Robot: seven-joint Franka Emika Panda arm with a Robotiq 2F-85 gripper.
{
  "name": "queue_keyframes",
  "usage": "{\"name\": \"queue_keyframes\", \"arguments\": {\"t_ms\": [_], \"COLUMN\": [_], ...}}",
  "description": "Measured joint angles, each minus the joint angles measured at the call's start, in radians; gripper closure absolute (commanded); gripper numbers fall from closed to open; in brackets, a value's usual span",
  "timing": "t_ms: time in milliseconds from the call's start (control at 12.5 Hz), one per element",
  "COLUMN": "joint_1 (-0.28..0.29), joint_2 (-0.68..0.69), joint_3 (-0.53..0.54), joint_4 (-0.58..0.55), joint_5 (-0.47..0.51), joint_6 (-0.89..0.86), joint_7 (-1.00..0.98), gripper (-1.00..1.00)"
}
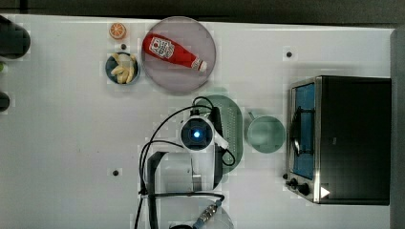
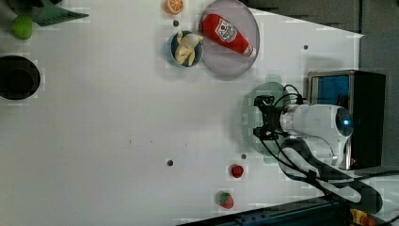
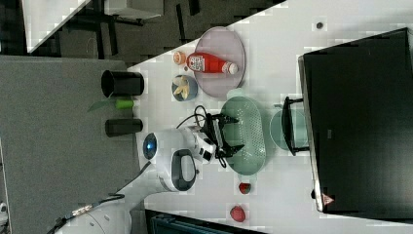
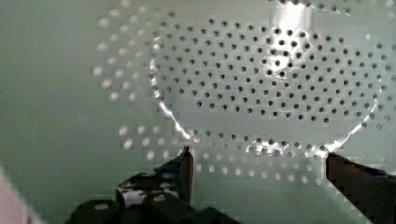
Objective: Drag strainer right to left.
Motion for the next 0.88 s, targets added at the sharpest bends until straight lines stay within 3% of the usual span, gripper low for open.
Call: {"name": "queue_keyframes", "arguments": {"t_ms": [400,720,880], "joint_1": [0.073,0.141,0.168], "joint_2": [0.024,0.032,0.036], "joint_3": [-0.005,0.008,0.006], "joint_4": [-0.008,0.029,0.049], "joint_5": [0.016,0.153,0.168], "joint_6": [-0.012,-0.070,-0.098], "joint_7": [0.000,0.014,0.044], "gripper": [-1.00,-1.00,-1.00]}}
